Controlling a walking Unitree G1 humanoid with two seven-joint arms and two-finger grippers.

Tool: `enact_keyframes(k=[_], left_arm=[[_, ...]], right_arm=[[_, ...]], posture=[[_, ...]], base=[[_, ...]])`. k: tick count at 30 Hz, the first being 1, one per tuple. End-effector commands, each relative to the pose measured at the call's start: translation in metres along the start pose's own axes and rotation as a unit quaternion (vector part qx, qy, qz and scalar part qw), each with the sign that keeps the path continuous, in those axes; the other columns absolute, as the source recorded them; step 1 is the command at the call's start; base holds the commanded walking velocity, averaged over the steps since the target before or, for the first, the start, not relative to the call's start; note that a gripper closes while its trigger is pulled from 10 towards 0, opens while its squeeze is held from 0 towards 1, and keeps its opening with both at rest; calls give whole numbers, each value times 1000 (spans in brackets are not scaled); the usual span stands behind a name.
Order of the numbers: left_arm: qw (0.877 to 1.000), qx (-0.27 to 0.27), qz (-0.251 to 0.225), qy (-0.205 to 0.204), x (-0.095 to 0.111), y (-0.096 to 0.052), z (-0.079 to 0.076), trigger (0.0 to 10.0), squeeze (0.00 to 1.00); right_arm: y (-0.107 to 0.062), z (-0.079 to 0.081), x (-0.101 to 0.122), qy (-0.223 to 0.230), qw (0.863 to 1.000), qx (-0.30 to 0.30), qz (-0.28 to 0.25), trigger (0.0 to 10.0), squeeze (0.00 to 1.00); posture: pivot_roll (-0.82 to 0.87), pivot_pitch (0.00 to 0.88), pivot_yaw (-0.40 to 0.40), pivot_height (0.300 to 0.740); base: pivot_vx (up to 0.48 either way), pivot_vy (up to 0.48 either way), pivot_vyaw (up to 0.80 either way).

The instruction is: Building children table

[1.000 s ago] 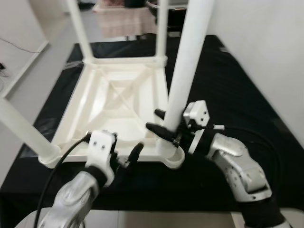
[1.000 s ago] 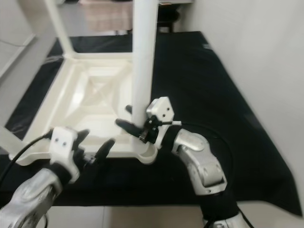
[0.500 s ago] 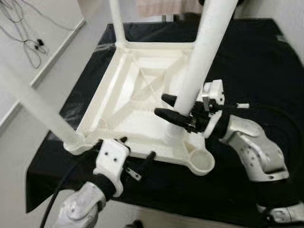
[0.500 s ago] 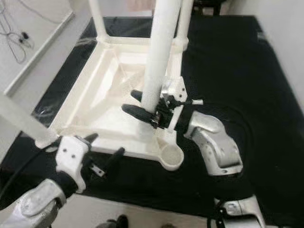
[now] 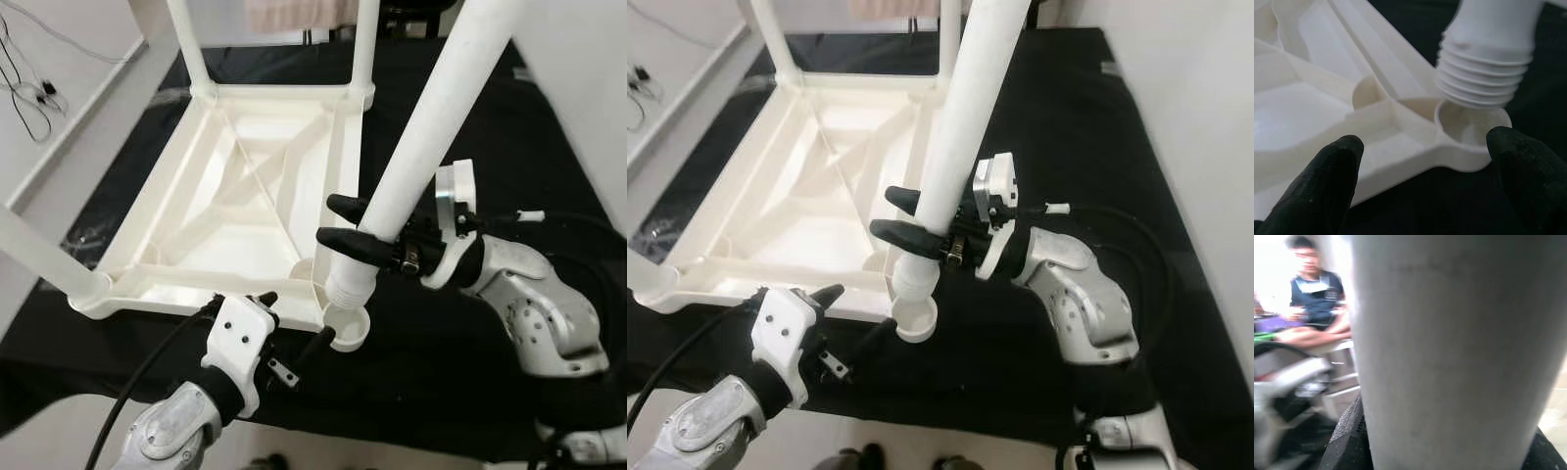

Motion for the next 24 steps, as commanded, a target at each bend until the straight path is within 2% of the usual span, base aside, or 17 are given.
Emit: enact_keyframes(k=[1, 9, 16, 19, 24], left_arm=[[1000, -17, 1, -2, 1, -3, -6, 10000, 0], [1000, -28, 12, 5, -2, -8, -12, 10000, 0], [999, -12, 29, 7, -7, -6, -8, 10000, 0], [999, -9, 38, 18, -10, -5, -5, 10000, 0], [1000, 8, 15, 9, -3, -3, 1, 10000, 0]], right_arm=[[-1, 8, 2, -2, 1000, 19, -4, 10000, 0], [-1, 14, -10, 0, 999, 35, 22, 10000, 0], [0, 7, -16, -9, 999, 8, 32, 10000, 0], [0, 3, -18, -14, 999, -6, 33, 10000, 0], [1, -12, -17, -33, 998, -51, 32, 10000, 0]], posture=[[-11, 244, 21, 740], [-4, 249, 22, 740], [-1, 257, 25, 740], [-1, 258, 24, 740], [0, 252, 23, 740]], base=[[0, 0, 0], [0, 0, 0], [0, 0, 0], [-480, 0, 0], [-80, 0, 0]])
Point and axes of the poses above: a point about 5 cm out from each wrist's last joint towards the gripper, its own y axis pointing out of the wrist towards the gripper, its own x axis along the axis of the wrist's last joint, z = x × y, the point moved 5 cm from there along y, pointing out of the wrist towards the gripper, and after that the axes turned 1 degree about -y, right-handed, at the moved point
